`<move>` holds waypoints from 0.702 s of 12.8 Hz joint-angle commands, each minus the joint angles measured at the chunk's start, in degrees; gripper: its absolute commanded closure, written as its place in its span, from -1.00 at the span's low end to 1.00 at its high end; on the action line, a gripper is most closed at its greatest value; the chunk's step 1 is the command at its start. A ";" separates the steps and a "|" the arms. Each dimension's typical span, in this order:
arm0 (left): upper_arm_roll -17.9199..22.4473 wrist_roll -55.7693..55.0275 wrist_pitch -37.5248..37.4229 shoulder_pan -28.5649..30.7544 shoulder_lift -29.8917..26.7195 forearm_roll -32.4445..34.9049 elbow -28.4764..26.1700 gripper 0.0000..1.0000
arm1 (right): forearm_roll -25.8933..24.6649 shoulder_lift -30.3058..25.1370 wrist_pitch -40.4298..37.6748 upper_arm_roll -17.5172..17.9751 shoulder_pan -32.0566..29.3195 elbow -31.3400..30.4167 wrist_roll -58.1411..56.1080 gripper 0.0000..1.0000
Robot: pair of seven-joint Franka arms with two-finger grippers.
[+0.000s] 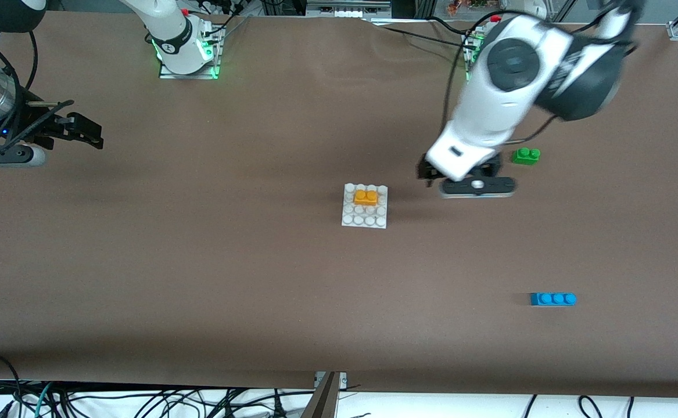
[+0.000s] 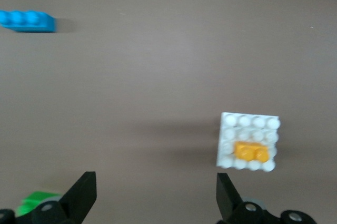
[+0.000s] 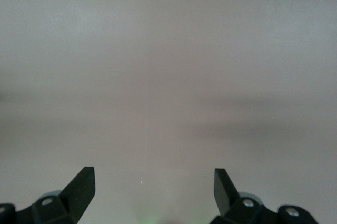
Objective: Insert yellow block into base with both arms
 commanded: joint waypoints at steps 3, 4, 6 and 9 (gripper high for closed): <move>11.69 11.39 -3.36 1.45 -7.72 -3.10 -2.02 -1.00 | -0.03 0.47 -0.43 0.36 -0.30 1.34 0.53 -1.00; 12.06 12.88 -3.88 3.02 -7.81 -3.36 -2.02 -1.00 | 0.06 0.47 -0.43 0.36 -0.30 1.34 0.44 -1.00; 14.33 15.70 -5.38 4.00 -8.60 -5.72 -1.76 -1.00 | 0.06 0.47 -0.43 0.36 -0.30 1.34 0.53 -1.00; 18.03 20.69 -6.70 3.48 -9.40 -7.76 -2.37 -1.00 | -0.03 0.47 -0.43 0.36 -0.30 1.34 0.44 -1.00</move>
